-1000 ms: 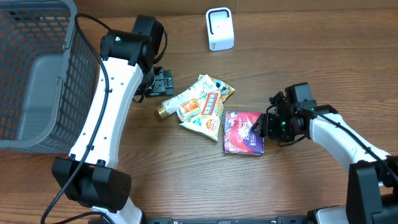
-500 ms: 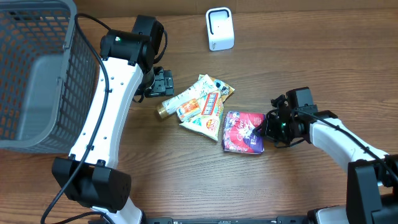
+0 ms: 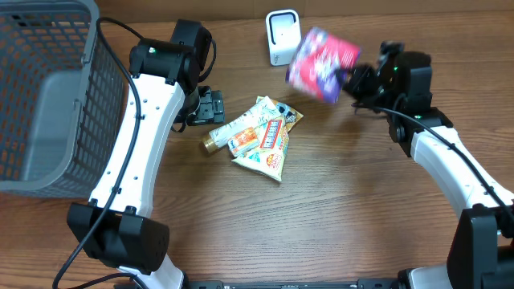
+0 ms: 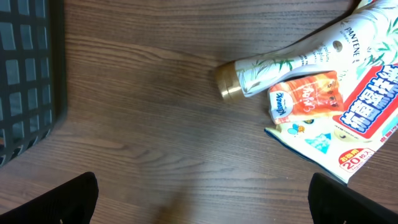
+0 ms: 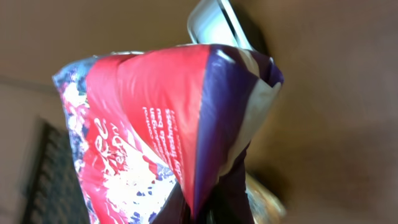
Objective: Scan the item barcode
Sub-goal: 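Lift the red-purple pack up past the white scanner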
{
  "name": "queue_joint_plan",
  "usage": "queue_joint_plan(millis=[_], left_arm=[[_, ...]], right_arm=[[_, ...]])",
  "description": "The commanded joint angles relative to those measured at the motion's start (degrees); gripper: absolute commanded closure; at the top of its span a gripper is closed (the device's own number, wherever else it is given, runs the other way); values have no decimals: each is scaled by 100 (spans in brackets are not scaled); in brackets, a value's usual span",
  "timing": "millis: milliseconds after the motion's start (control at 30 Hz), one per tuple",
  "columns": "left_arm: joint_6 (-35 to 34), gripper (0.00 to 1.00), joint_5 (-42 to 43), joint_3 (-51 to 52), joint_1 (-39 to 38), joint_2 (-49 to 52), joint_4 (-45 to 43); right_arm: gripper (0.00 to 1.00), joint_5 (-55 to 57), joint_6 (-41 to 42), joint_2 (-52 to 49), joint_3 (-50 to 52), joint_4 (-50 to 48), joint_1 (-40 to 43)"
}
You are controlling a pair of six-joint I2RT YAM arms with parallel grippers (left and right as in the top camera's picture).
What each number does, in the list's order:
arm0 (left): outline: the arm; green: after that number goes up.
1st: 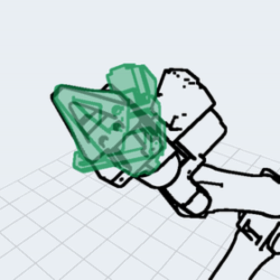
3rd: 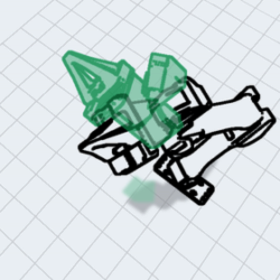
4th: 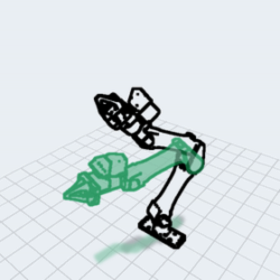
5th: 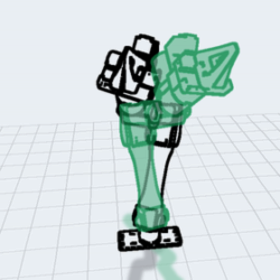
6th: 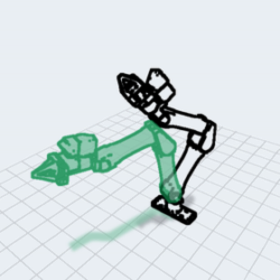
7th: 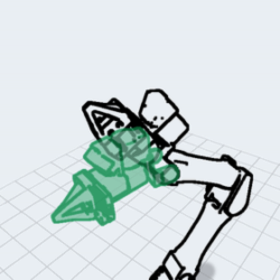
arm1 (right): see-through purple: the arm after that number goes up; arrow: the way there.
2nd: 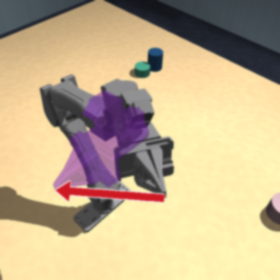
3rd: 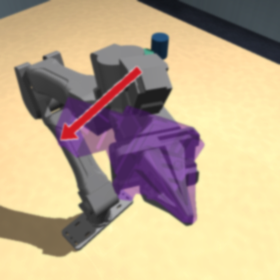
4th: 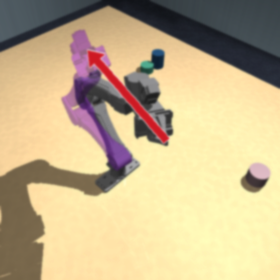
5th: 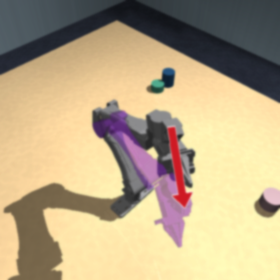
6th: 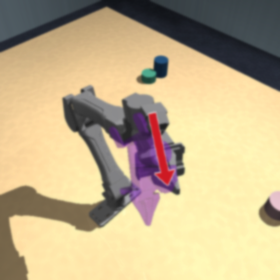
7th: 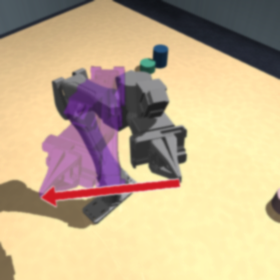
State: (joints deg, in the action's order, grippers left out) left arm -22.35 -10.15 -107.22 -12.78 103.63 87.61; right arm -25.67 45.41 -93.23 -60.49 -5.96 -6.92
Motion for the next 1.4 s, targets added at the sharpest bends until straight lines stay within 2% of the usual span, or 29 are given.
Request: queue_joint_plan(millis=[0,100,200,367,467,967,1067,1267,1367], left_arm=[[-39,0,-76,-15,0,50,-7],[-37,0,-76,-15,0,50,-7],[-39,0,-76,-15,0,50,-7],[-39,0,-76,-15,0,50,-7],[-37,0,-76,-15,0,50,-7],[-39,0,-76,-15,0,50,-7],[-39,0,-76,-15,0,50,-7],[-39,0,-76,-15,0,50,-7],[-39,1,-76,-15,0,50,-7]], right_arm=[[96,807,1075,-186,-109,-846,-105],[96,890,1593,-680,-431,-1379,-205],[96,728,1648,-1412,-1307,-1191,-337],[96,885,955,-2487,-3491,745,-446],[96,1056,826,-2789,-4192,1414,-472],[96,981,809,-3340,-4288,1191,-765],[96,979,474,-3272,-4323,1327,-638],[96,1432,46,-2780,-4708,2605,7],[96,1471,13,-2487,-4815,3252,584]])
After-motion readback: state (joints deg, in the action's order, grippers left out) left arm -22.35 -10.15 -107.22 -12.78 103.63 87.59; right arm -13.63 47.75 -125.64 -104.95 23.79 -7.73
